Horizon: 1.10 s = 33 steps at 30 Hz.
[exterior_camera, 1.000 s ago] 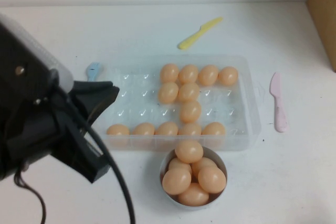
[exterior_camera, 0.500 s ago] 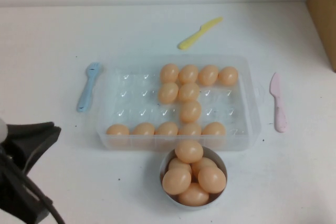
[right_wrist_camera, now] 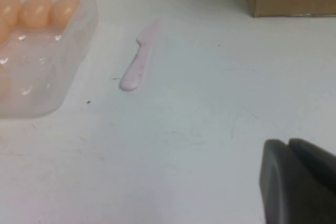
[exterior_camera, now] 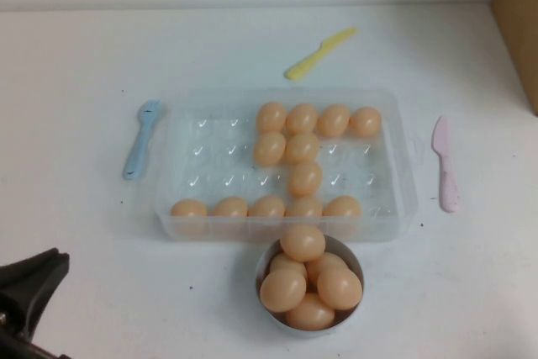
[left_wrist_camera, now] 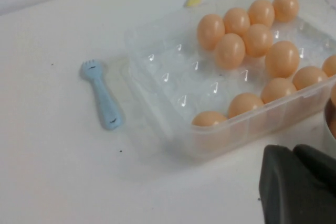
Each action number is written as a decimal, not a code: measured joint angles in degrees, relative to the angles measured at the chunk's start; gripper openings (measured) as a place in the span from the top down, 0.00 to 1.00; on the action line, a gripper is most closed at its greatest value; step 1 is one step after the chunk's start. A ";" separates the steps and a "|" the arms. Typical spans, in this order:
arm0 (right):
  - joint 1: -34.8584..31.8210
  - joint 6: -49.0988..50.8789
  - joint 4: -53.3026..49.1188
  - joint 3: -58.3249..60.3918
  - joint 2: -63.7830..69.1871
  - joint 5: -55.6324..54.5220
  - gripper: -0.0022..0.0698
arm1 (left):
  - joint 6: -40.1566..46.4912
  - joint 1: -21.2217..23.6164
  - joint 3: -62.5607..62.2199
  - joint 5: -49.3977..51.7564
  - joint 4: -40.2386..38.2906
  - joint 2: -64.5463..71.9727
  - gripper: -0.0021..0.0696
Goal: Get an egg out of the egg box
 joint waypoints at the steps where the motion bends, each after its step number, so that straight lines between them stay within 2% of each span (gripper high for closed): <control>1: 0.00 0.00 0.00 0.00 0.00 0.00 0.99 | 0.00 2.15 2.04 -2.31 -0.90 -0.96 0.97; 6: 0.00 0.00 0.00 0.00 0.00 0.00 0.99 | 0.24 11.69 12.90 -14.33 -4.73 -7.79 0.97; 9: 0.00 0.00 0.00 0.00 0.00 0.00 0.99 | 1.82 17.06 17.44 -17.52 -8.03 -12.88 0.97; 21: 0.00 0.00 0.00 0.00 0.00 0.00 0.99 | 22.65 34.97 22.48 -15.52 -19.56 -26.93 0.98; 25: 0.00 0.00 0.00 0.00 0.00 0.00 0.99 | 25.89 37.88 22.48 -10.57 -20.44 -27.17 0.98; 30: 0.00 0.00 0.00 0.00 0.00 0.09 0.99 | 26.94 38.28 22.48 -2.14 -21.50 -27.17 0.98; 33: 0.00 0.00 0.00 0.00 0.00 0.09 0.99 | 28.43 38.28 22.48 -0.84 -22.63 -27.17 0.98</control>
